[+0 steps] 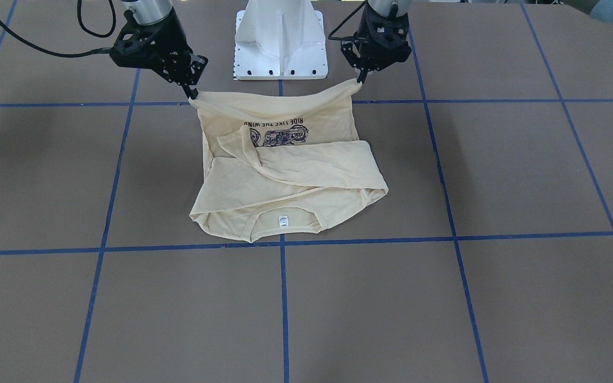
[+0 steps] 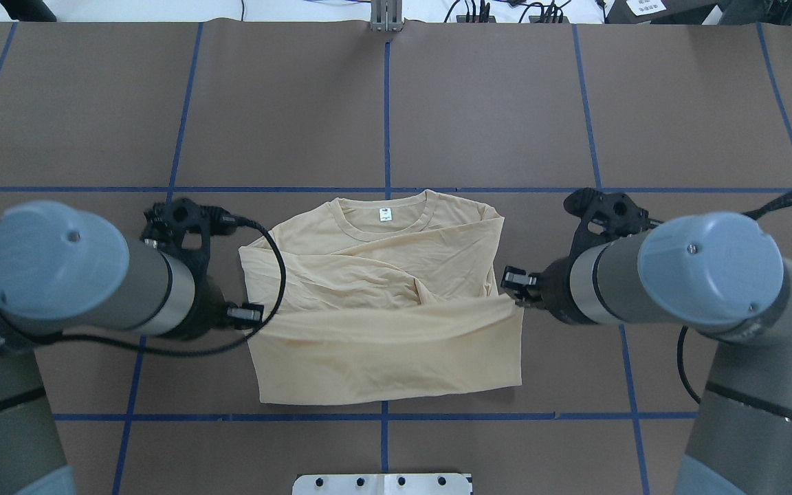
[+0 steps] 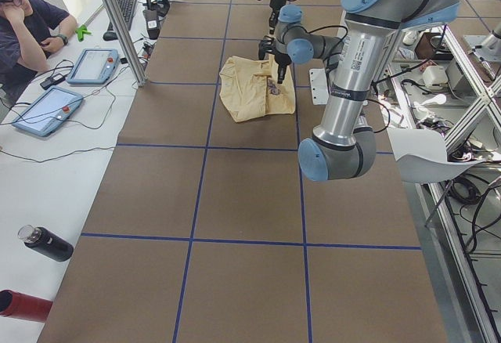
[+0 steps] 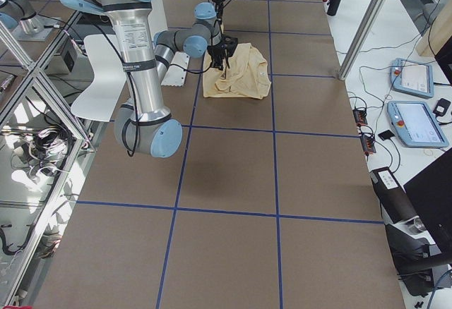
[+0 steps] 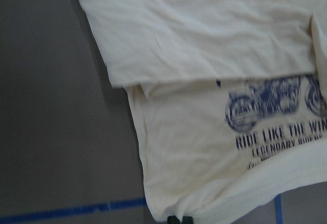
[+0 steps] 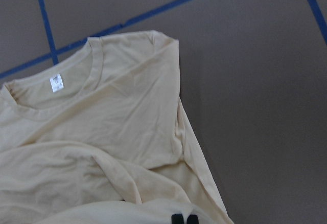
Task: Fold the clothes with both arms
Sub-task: 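Lift the hem with both grippers and fold it toward the collar, then lower the hem onto the collar and open both grippers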
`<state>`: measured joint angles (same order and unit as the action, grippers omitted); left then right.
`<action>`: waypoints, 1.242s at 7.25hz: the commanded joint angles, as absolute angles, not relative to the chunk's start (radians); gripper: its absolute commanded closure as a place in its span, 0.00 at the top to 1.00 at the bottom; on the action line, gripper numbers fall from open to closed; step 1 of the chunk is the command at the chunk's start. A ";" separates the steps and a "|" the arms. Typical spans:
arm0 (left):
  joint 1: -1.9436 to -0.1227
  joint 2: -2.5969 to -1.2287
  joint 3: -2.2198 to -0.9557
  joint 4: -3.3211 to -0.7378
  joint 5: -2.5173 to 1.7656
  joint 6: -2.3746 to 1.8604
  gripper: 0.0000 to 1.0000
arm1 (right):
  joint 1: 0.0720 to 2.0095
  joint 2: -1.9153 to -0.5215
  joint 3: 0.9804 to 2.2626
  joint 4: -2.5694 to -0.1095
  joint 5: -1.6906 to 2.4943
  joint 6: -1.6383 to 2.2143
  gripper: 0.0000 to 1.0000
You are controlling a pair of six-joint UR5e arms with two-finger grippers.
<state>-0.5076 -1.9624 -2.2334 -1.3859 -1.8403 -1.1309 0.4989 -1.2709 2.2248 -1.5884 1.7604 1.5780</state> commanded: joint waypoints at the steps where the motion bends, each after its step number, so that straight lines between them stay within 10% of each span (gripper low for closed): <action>1: -0.627 -1.971 -2.217 -1.387 -1.835 -1.055 0.00 | 0.604 -1.167 2.175 -1.594 1.763 1.539 0.00; 9: -0.637 -2.057 -1.680 -1.749 -1.723 -0.997 0.00 | 0.663 -0.977 1.562 -1.278 1.750 1.456 0.00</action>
